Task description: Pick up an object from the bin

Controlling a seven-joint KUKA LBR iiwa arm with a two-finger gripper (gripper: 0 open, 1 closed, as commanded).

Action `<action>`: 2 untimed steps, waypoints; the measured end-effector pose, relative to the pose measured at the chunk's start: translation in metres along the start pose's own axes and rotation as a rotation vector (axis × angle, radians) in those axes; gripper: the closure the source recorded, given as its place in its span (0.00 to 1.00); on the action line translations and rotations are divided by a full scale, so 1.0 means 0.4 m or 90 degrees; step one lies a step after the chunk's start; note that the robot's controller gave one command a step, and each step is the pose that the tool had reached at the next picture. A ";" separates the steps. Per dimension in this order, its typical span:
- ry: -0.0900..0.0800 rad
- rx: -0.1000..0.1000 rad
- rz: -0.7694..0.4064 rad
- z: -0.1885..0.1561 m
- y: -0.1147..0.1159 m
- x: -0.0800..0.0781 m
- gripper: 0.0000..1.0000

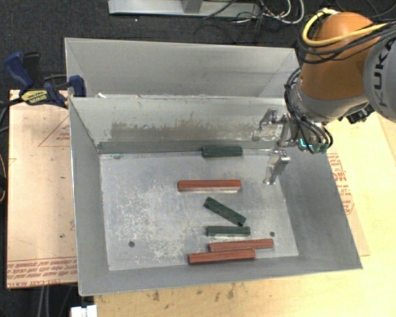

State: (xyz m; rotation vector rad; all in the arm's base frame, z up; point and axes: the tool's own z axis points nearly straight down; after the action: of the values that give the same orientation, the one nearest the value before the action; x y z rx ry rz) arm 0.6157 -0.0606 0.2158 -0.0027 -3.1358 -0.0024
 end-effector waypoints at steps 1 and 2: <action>-0.005 0.001 -0.001 -0.013 0.001 -0.004 0.00; -0.007 0.001 -0.007 0.177 0.082 -0.004 0.00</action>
Offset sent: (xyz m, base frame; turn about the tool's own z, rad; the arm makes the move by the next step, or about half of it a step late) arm -0.0008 0.0639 -0.1458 -0.0184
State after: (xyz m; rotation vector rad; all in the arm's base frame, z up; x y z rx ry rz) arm 0.6171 -0.0278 0.1449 0.0137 -3.1475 -0.0007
